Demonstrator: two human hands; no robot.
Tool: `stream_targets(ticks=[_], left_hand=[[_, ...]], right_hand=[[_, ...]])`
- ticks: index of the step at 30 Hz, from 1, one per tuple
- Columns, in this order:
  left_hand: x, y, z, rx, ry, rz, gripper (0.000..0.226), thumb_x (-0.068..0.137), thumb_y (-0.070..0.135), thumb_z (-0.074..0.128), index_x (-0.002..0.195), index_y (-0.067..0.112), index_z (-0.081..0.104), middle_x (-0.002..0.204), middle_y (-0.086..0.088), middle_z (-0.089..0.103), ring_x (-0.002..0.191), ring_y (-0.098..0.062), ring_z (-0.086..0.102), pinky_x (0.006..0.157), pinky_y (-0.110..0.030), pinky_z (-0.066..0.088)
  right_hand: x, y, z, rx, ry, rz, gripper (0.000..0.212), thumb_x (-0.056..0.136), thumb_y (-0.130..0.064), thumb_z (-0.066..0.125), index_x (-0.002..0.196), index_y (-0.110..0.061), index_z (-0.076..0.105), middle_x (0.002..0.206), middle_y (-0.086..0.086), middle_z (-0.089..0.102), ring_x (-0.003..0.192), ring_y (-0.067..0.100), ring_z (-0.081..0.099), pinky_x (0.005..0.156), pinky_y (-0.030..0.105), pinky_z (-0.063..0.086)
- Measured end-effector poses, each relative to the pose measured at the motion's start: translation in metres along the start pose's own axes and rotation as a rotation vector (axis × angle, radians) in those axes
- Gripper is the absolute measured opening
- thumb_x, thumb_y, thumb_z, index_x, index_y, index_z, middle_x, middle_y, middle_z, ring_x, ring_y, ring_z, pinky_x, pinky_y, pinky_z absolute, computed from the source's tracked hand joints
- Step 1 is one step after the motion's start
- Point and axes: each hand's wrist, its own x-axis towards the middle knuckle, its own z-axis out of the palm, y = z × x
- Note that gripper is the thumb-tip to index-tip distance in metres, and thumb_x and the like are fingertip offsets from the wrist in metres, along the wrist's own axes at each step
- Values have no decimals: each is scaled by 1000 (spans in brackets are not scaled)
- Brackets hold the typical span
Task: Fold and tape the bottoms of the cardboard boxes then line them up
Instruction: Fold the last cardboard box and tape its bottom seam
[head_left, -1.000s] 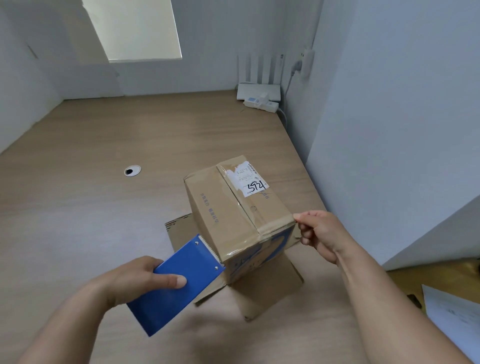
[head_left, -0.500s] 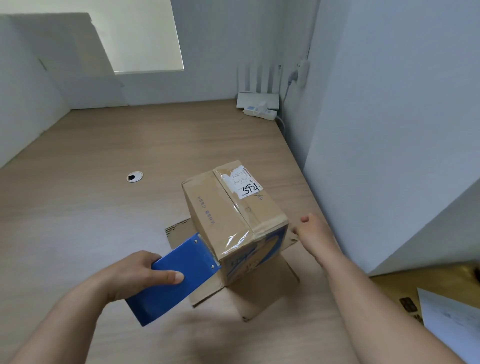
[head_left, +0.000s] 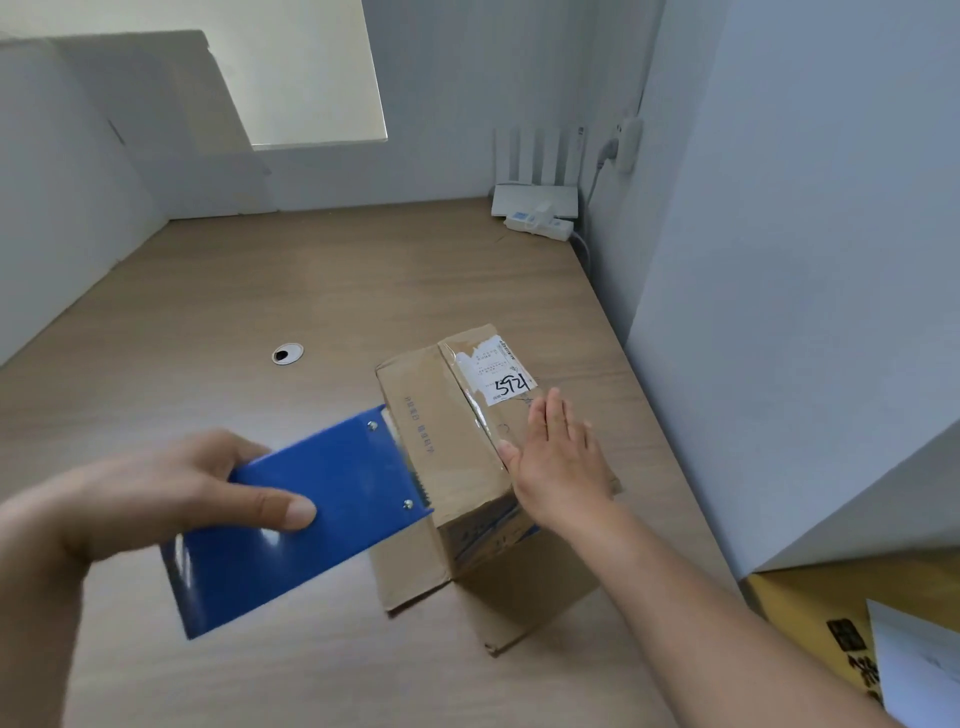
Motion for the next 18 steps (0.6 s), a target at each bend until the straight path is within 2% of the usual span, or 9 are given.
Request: stream_targets(ticks=[3, 6, 8, 10, 12, 13, 15, 16, 18], left_hand=[[-6, 28, -14, 3, -6, 69, 44, 52, 51, 85, 82, 20, 75, 83, -13, 74, 75, -31, 72, 63, -31, 56], [-9, 51, -16, 5, 13, 119, 46, 48, 49, 82, 79, 16, 75, 79, -13, 73, 71, -30, 71, 58, -26, 54], [-13, 60, -17, -18, 52, 181, 58, 39, 54, 84, 78, 12, 75, 78, -17, 72, 72, -36, 70, 62, -33, 55], [-16, 63, -21, -44, 130, 221, 75, 29, 62, 89, 77, 7, 75, 81, -24, 71, 77, -47, 67, 73, -48, 51], [-20, 58, -26, -27, 150, 180, 82, 23, 65, 89, 80, 7, 75, 82, -25, 71, 79, -47, 67, 81, -58, 49], [-22, 53, -27, -19, 138, 143, 84, 21, 65, 88, 81, 8, 75, 83, -24, 71, 78, -45, 68, 82, -58, 50], [-24, 40, -27, -4, 86, 50, 84, 17, 66, 88, 81, 13, 76, 82, -19, 73, 76, -37, 71, 75, -45, 56], [-25, 32, -26, 1, 66, -6, 84, 16, 66, 87, 82, 15, 77, 82, -16, 74, 75, -33, 72, 71, -38, 57], [-23, 15, -22, 12, 66, -107, 85, 18, 68, 86, 84, 15, 77, 83, -12, 74, 76, -29, 72, 71, -34, 57]], right_hand=[[3, -2, -8, 161, -47, -18, 67, 101, -47, 18, 152, -7, -2, 159, 9, -13, 147, 24, -7, 119, 40, 0], [9, 6, -21, 406, -99, -54, 50, 103, -32, 22, 146, -8, 25, 155, 7, 16, 143, 28, 18, 117, 40, 18], [11, 14, -20, 434, -118, -87, 47, 102, -20, 21, 149, -17, 23, 157, 2, 15, 143, 24, 18, 116, 37, 17], [11, 20, -14, 442, -114, -83, 53, 101, -13, 22, 152, -29, 14, 160, -2, 9, 145, 22, 16, 119, 40, 16], [10, 20, -7, 406, -90, -99, 57, 101, -11, 22, 152, -32, 10, 160, -2, 11, 145, 22, 18, 118, 41, 20], [10, 20, -4, 393, -76, -107, 56, 101, -13, 21, 152, -32, 9, 160, -2, 12, 144, 23, 20, 117, 42, 21], [8, 23, -4, 421, -59, -114, 51, 103, -21, 21, 151, -34, 11, 158, -2, 20, 141, 23, 27, 115, 43, 25], [7, 24, -6, 474, -73, -109, 48, 103, -29, 21, 150, -36, 15, 156, -4, 25, 139, 22, 30, 114, 42, 26], [2, 26, -17, 706, -152, -71, 47, 101, -48, 25, 146, -37, 32, 150, -9, 36, 137, 16, 34, 113, 37, 25]])
